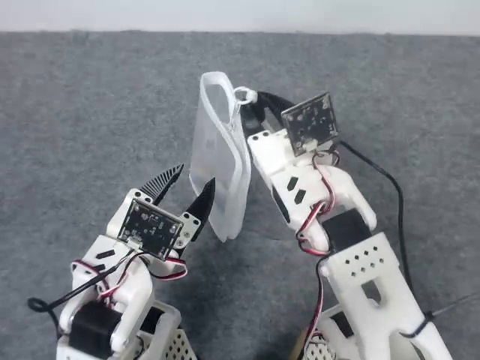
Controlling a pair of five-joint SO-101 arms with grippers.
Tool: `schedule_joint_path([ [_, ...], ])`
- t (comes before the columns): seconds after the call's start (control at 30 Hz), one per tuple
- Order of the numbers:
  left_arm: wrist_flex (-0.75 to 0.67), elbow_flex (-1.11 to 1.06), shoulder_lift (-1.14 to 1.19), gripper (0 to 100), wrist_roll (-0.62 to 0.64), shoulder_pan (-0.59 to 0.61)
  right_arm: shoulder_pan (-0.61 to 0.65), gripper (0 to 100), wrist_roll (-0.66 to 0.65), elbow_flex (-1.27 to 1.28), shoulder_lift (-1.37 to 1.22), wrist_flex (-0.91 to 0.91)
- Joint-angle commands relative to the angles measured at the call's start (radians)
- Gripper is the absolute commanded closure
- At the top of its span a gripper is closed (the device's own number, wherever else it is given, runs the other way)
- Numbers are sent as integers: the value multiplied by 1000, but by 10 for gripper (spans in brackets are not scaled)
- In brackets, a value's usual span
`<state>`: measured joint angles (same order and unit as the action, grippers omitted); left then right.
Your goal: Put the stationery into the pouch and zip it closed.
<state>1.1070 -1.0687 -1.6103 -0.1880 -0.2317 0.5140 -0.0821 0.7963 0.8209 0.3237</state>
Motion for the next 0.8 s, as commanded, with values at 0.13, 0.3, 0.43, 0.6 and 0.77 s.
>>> schedule_joint_path([
  [0.13, -14, 16, -80, 765, 153, 0, 59, 992, -18, -11, 107, 68],
  [0.3, 57, 65, -150, 734, 213, -2, 65, 992, -18, -11, 107, 67],
  [0.43, 69, 62, -166, 718, 235, -71, 65, 992, -18, -11, 94, 64],
  [0.6, 54, 35, -169, 718, 235, -141, 67, 992, -18, -11, 94, 67],
  [0.77, -74, -59, -167, 721, 236, -140, 97, 992, -18, -8, 96, 70],
])
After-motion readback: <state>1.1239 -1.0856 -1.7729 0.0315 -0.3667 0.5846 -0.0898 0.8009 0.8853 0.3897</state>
